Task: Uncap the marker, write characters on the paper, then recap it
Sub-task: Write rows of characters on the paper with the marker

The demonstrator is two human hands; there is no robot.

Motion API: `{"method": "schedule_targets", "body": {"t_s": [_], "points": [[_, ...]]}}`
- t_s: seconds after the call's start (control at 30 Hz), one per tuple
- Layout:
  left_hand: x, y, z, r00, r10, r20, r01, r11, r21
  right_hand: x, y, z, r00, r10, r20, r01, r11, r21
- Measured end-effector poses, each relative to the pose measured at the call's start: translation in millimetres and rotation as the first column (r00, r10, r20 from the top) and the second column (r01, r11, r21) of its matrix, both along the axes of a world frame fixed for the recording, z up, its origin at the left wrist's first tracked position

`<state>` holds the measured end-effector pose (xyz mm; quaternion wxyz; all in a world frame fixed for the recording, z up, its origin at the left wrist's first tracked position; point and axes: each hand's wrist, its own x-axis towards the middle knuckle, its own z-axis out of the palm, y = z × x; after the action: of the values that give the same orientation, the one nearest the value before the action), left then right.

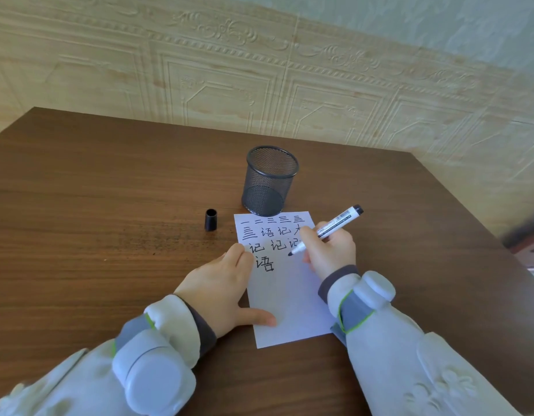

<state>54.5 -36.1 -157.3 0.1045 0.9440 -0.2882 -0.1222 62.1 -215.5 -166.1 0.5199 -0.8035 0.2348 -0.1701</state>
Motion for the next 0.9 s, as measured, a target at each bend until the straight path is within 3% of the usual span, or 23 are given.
{"method": "schedule_targets", "body": {"t_s": [0.37,0.9], "points": [[1.0,1.6,0.3,1.000,0.011,0.009,-0.011,1.000,0.021,-3.2,5.1,-2.9,0.995,0.096,-0.034,-0.096,0.995,-0.008],[-0.1,3.0,1.7,1.000,0.012,0.017,-0.013,0.999,0.044,-7.5,10.0,-1.3,0.996,0.090,-0.024,-0.089,0.996,0.025]]}}
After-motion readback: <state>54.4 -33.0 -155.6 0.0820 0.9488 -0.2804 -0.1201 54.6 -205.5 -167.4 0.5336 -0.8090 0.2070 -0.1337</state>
